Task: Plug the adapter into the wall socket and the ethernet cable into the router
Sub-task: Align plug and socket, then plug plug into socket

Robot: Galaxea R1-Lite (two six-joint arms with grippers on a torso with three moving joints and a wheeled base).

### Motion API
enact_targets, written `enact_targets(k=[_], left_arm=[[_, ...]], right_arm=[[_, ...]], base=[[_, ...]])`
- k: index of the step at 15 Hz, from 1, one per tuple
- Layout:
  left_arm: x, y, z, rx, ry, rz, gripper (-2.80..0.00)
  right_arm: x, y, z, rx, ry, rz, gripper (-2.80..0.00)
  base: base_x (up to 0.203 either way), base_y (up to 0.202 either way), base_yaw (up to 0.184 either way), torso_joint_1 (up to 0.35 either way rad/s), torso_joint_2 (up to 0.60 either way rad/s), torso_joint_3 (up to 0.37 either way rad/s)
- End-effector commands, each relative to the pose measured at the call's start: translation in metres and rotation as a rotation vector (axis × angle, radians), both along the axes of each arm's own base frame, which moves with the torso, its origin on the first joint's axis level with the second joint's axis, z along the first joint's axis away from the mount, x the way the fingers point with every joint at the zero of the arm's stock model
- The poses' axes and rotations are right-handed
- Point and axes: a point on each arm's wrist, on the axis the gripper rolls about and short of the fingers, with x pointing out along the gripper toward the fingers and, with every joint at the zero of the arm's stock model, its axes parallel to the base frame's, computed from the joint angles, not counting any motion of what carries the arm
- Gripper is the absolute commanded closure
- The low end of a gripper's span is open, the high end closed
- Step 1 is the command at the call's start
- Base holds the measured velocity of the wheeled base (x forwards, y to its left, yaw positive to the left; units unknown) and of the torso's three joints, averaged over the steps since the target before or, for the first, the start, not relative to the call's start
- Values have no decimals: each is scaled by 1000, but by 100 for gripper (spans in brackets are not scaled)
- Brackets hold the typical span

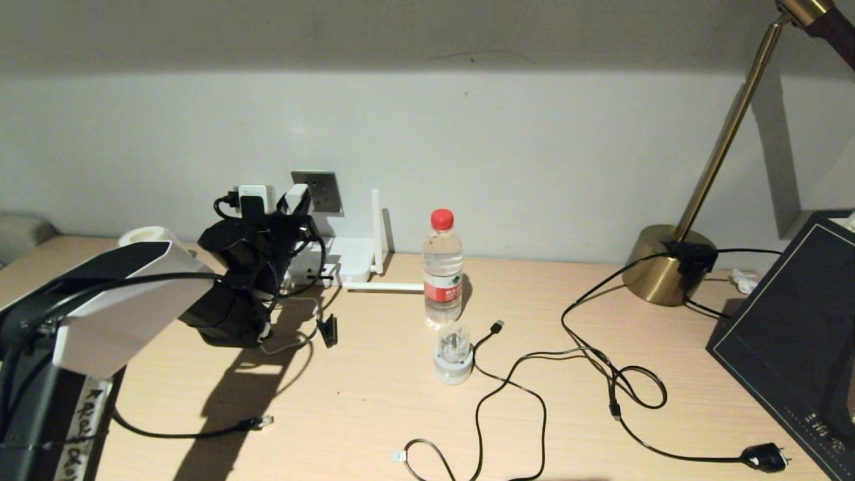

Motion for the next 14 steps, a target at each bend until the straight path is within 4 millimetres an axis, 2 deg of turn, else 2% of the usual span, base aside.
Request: enact_targets(k=[1,14], left_arm=[[0,0,1,-1,-9,0,0],[0,1,0,0,-11,-1,0]], right_arm=[[3,0,-10,-1,35,1,0],[3,0,-10,-1,35,1,0]], base=[[0,0,0,0,0,0],[0,0,0,0,0,0]])
